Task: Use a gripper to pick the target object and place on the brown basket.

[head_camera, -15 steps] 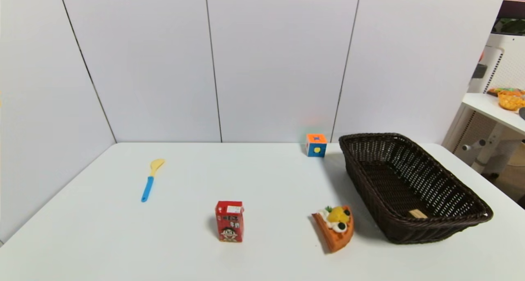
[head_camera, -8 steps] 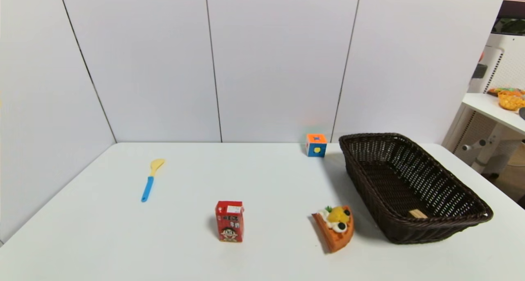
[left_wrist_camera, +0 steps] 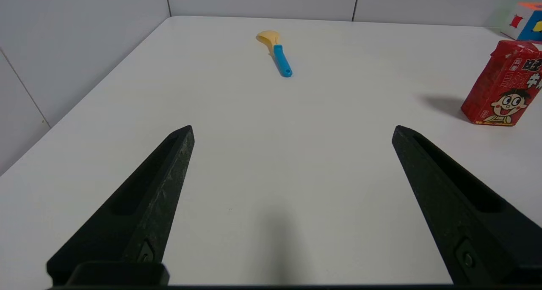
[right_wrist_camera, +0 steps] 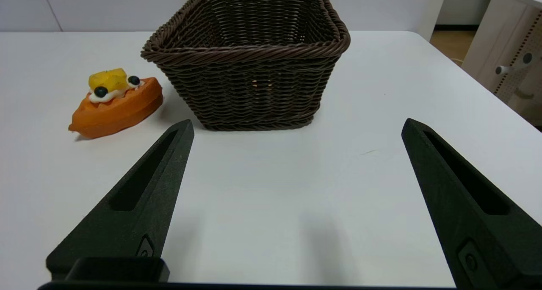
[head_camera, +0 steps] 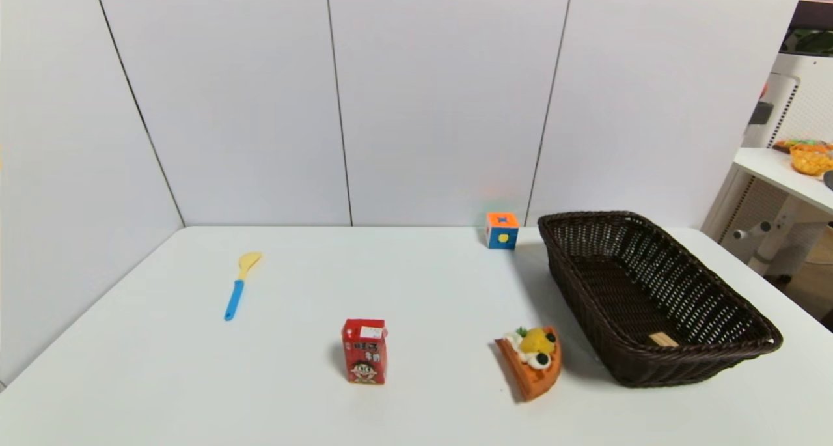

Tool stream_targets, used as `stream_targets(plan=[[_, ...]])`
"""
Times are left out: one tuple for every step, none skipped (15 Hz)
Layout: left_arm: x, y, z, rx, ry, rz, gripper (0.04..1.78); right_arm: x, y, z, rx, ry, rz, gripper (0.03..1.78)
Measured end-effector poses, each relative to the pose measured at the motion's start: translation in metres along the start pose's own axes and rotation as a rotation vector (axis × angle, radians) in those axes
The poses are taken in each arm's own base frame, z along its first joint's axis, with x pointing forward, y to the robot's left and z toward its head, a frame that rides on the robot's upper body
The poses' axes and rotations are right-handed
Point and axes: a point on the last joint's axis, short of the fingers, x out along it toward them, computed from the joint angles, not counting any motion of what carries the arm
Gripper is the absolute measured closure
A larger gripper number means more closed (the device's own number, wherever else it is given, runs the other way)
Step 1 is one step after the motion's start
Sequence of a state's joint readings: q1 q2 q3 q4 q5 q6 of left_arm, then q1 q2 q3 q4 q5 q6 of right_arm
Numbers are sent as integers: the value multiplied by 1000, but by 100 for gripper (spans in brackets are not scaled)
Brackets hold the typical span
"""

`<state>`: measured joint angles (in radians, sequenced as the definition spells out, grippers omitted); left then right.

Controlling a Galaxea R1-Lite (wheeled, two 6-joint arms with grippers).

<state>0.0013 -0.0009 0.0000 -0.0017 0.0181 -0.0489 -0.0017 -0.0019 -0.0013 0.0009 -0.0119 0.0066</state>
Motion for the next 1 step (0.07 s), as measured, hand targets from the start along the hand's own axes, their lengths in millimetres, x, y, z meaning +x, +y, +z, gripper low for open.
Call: stream_targets(plan=[[0, 0, 0, 0, 0, 0, 13, 0, 0, 0, 13, 0, -3, 12]])
